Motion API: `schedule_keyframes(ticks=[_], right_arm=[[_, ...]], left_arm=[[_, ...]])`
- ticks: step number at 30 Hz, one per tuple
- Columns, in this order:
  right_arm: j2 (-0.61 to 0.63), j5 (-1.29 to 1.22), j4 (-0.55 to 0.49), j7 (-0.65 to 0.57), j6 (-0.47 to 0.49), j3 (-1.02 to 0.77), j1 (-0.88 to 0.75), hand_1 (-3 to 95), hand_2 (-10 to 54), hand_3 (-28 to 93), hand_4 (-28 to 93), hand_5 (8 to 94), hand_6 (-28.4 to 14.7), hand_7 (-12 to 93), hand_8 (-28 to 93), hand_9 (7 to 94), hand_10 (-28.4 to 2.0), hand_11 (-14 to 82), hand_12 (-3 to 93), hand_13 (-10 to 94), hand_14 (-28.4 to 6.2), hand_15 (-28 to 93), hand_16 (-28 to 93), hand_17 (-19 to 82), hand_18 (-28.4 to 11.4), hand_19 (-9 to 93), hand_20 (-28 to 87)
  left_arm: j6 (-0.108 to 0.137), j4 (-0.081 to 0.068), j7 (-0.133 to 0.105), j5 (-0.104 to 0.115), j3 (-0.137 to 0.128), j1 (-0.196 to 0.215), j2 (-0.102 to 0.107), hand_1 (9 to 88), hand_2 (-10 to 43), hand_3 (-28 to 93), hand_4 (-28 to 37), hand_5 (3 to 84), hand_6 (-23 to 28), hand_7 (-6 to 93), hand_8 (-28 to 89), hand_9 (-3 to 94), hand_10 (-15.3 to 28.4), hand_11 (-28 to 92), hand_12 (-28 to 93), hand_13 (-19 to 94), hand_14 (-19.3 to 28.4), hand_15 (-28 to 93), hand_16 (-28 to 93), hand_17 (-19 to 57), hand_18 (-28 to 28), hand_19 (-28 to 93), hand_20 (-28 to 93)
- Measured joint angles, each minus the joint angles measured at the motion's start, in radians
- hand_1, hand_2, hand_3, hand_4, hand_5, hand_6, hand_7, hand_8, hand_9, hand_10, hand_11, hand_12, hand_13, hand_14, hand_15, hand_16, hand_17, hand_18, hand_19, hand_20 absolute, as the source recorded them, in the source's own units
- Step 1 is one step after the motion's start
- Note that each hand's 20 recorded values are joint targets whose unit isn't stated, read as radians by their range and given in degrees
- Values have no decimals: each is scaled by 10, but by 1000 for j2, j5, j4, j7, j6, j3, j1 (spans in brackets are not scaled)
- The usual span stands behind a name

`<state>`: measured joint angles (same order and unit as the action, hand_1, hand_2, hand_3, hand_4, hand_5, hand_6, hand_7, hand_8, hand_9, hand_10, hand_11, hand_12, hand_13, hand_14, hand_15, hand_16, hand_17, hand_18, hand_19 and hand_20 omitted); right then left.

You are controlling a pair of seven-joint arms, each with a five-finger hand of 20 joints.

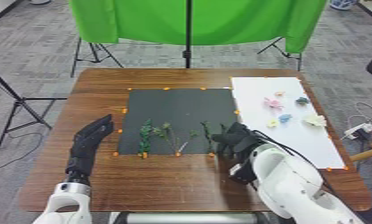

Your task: Arrange flowers

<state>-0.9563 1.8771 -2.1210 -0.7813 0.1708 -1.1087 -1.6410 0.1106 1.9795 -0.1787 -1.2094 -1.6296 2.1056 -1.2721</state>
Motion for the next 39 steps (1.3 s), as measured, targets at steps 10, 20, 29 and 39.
schedule_keyframes(ticks=[10, 20, 29, 39], right_arm=[[56, 116, -78, 89, -326, -143, -93, 340, 7, 599, -84, 671, -31, 127, -53, 759, -171, 217, 254, 860, -74, 556, 348, 602, -135, 932, 526], [180, 216, 37, 4, -109, -187, -15, 379, -91, 625, -95, 570, -24, 94, -53, 677, -187, 182, 248, 816, -86, 574, 328, 582, -135, 932, 491], [190, 235, 175, 5, -111, -62, 45, 427, -95, 639, -104, 575, 7, 104, -68, 692, -177, 209, 252, 835, -69, 575, 321, 592, -123, 932, 477], [189, 318, 206, 5, -123, -36, 38, 622, -95, 556, -122, 683, -26, 148, 78, 826, -116, 83, 392, 883, -39, 546, 330, 634, -89, 932, 442]], left_arm=[[0, 0, 0, 1, 0, 0, 0, 276, -55, 661, -180, 444, 35, 110, -50, 401, 119, 154, 157, 294, 160, 198, 41, 5, 148, 84, 199], [-4, 0, 4, 0, 1, -3, -1, 277, -55, 662, -180, 446, 36, 109, -51, 402, 119, 155, 157, 293, 159, 197, 41, 5, 148, 83, 199], [-11, 0, 5, -1, 1, -6, -1, 276, -55, 662, -180, 448, 35, 109, -52, 407, 120, 158, 157, 294, 161, 197, 41, 4, 148, 82, 199], [-17, 0, 5, -1, -1, -5, -2, 277, -55, 663, -180, 452, 37, 111, -51, 414, 122, 163, 158, 296, 162, 200, 41, 5, 149, 82, 197]])
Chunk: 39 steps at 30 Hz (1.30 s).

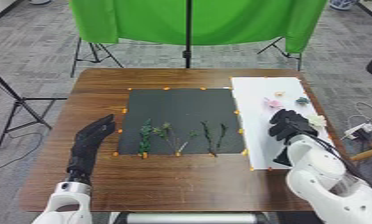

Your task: Arrange flowers

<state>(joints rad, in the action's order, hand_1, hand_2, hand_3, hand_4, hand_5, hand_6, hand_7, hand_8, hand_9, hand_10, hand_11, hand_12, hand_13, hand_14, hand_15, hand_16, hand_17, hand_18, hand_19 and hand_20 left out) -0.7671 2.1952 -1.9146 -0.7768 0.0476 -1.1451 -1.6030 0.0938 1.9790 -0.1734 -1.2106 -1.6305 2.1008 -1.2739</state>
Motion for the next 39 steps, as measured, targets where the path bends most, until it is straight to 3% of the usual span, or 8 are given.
schedule_keyframes(ticks=[7, 13, 15, 19, 21, 27, 34, 39], right_arm=[[-2, 83, 94, 18, -292, 92, 19, 681, -95, 533, -132, 767, -37, 154, 147, 897, -109, 92, 396, 915, -24, 520, 343, 659, -72, 930, 421], [-2, 67, 94, 39, -298, 78, 15, 685, -95, 535, -128, 779, -41, 154, 156, 905, -110, 98, 397, 922, -23, 510, 351, 666, -69, 927, 417], [2, 55, 74, 45, -298, 68, 7, 685, -95, 538, -126, 782, -42, 154, 159, 906, -110, 101, 398, 925, -22, 508, 352, 670, -68, 927, 416], [28, 2, -26, 70, -315, 70, 11, 685, -95, 540, -124, 786, -44, 153, 163, 907, -110, 101, 397, 927, -21, 506, 355, 672, -67, 927, 415], [45, -53, -81, 99, -332, 101, 46, 684, -95, 542, -122, 787, -43, 152, 164, 908, -110, 102, 398, 929, -21, 506, 356, 674, -66, 928, 415], [25, -264, -83, 245, -333, 334, 324, 681, -95, 543, -121, 788, -42, 149, 167, 909, -110, 100, 399, 931, -19, 506, 361, 676, -64, 931, 415], [-144, -483, 90, 387, -239, 592, 646, 676, -95, 548, -122, 790, -42, 147, 165, 908, -107, 101, 398, 932, -18, 508, 364, 677, -66, 932, 422], [-287, -500, 184, 407, -215, 752, 800, 672, -95, 552, -125, 786, -38, 148, 160, 905, -104, 93, 396, 930, -19, 509, 367, 677, -68, 932, 427]], left_arm=[[-1, 0, 0, 0, 0, 2, -1, 279, -53, 661, -180, 453, 37, 112, -51, 414, 122, 164, 157, 298, 163, 204, 39, 6, 150, 84, 197], [9, 0, -17, 4, -1, 3, -1, 281, -53, 665, -180, 465, 39, 119, -52, 428, 127, 175, 157, 314, 164, 219, 38, 16, 151, 98, 202], [30, 0, -43, 8, -2, 4, 0, 279, -55, 672, -180, 469, 38, 122, -54, 436, 126, 181, 157, 320, 164, 224, 36, 19, 150, 101, 205], [124, 2, -111, 35, -9, 8, 4, 279, -53, 674, -186, 473, 36, 129, -57, 439, 127, 186, 153, 322, 164, 230, 29, 20, 149, 100, 206], [161, 5, -126, 54, -22, 11, 6, 278, -51, 675, -188, 473, 36, 130, -58, 439, 127, 186, 153, 322, 163, 229, 28, 21, 148, 98, 206], [171, 19, -129, 78, -71, 27, 11, 248, -30, 677, -216, 470, 34, 118, -62, 432, 126, 169, 144, 315, 160, 209, 24, 22, 145, 81, 197], [181, 24, -141, 105, -75, 35, 25, 157, 123, 655, -282, 474, 43, 88, -64, 434, 130, 146, 135, 311, 157, 179, 27, 22, 139, 65, 189], [195, 23, -142, 123, -50, 22, 36, 178, 234, 559, -283, 475, 62, 69, -66, 445, 135, 149, 131, 311, 156, 179, 27, 23, 135, 68, 188]])
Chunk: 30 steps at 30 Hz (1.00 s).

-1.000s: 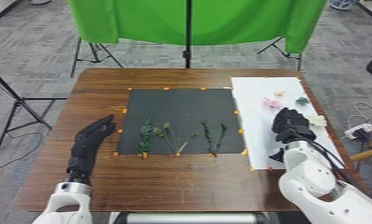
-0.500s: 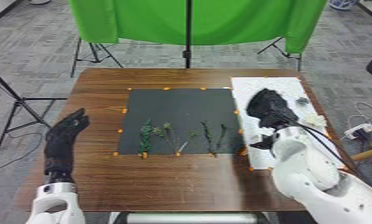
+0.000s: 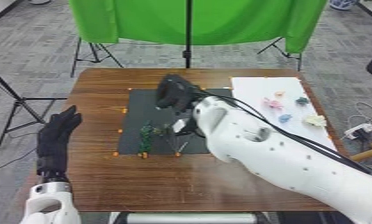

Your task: Arrange flowers

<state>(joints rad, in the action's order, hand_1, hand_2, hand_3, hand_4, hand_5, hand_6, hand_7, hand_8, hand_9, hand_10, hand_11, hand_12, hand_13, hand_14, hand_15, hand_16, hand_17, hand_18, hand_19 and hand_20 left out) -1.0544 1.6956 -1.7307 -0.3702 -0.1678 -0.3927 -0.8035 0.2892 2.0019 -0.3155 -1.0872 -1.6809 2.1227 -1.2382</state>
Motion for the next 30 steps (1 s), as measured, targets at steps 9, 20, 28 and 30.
schedule_keyframes(ticks=[9, 20, 28, 30], right_arm=[[-206, -76, 153, 15, 32, 68, 60, 665, -95, 557, -129, 779, -33, 153, 151, 903, -103, 91, 398, 927, -19, 511, 370, 674, -69, 932, 435], [-251, -81, 237, -13, 116, 106, 50, 627, -95, 543, -131, 760, 10, 146, 87, 894, -110, 113, 374, 925, -26, 510, 367, 672, -75, 932, 424], [-262, -81, 254, -35, 166, 105, 33, 617, -95, 533, -130, 734, 13, 134, 63, 888, -115, 122, 362, 925, -27, 506, 364, 670, -78, 932, 418], [-262, -79, 254, -38, 167, 106, 33, 615, -95, 532, -127, 723, 12, 134, 52, 886, -115, 123, 361, 925, -27, 504, 365, 668, -79, 932, 417]], left_arm=[[15, 1, 8, 62, 26, -18, 7, 186, 266, 556, -283, 468, 67, 68, -67, 446, 136, 150, 127, 310, 155, 187, 26, 24, 131, 70, 188], [12, 0, 10, 83, 30, -22, 8, 170, 189, 593, -283, 454, 74, 66, -63, 443, 136, 162, 137, 311, 160, 208, 26, 18, 135, 82, 193], [10, -7, 17, 80, 47, -36, 8, 165, 159, 622, -283, 450, 77, 63, -61, 441, 135, 169, 140, 310, 164, 219, 24, 15, 137, 88, 193], [9, -8, 18, 79, 49, -41, 8, 161, 155, 630, -283, 450, 77, 63, -60, 442, 135, 173, 141, 310, 164, 222, 25, 14, 138, 89, 194]])
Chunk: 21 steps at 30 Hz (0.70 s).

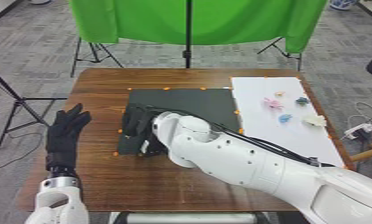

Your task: Arrange flowers

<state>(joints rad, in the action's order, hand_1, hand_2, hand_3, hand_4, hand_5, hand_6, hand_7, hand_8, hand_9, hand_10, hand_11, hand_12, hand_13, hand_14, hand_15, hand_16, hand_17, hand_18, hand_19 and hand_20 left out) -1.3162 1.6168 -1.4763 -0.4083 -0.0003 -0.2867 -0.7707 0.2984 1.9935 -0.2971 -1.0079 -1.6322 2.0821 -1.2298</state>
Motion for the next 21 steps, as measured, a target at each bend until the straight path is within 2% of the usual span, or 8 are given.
schedule_keyframes(ticks=[5, 7, 16, 18, 21], right_arm=[[0, 11, 0, -7, 7, 0, 0, 588, -95, 571, -142, 659, 20, 149, -5, 882, -114, 124, 366, 924, -28, 503, 366, 666, -82, 932, 416], [1, 15, 0, -9, 11, 0, 0, 587, -95, 569, -140, 626, 25, 149, -92, 882, -113, 124, 366, 923, -28, 502, 367, 665, -85, 932, 417], [17, 39, -15, -20, 27, -25, -2, 567, -95, 577, -145, 575, 26, 147, -113, 873, -117, 142, 354, 922, -31, 501, 363, 663, -90, 932, 421], [35, 56, -50, -23, 37, -54, -12, 550, -95, 585, -146, 593, 21, 146, -110, 848, -116, 152, 342, 909, -37, 500, 365, 646, -98, 932, 426], [94, 112, -170, -25, 32, -143, -57, 510, -95, 615, -147, 621, 10, 135, -93, 779, -135, 172, 295, 860, -59, 517, 351, 598, -120, 932, 445]], left_arm=[[-1, 0, 1, -1, 1, -4, 0, 159, 134, 637, -283, 441, 66, 71, -56, 440, 133, 176, 143, 309, 164, 224, 24, 13, 139, 91, 194], [-2, -1, 1, -1, 1, -4, -1, 159, 122, 640, -283, 439, 61, 76, -55, 439, 133, 177, 143, 309, 164, 224, 24, 13, 139, 91, 194], [-2, 0, 2, -3, 0, -2, -2, 163, 107, 644, -283, 436, 54, 84, -55, 439, 132, 180, 145, 308, 165, 226, 24, 11, 141, 90, 194], [-2, 0, 2, -4, -1, 0, -4, 162, 106, 645, -283, 436, 54, 86, -55, 439, 132, 181, 146, 308, 165, 226, 23, 11, 141, 90, 194], [-2, 1, 2, -5, -4, 4, -9, 161, 100, 650, -283, 437, 53, 88, -55, 439, 132, 182, 146, 308, 165, 227, 23, 11, 141, 91, 194]])
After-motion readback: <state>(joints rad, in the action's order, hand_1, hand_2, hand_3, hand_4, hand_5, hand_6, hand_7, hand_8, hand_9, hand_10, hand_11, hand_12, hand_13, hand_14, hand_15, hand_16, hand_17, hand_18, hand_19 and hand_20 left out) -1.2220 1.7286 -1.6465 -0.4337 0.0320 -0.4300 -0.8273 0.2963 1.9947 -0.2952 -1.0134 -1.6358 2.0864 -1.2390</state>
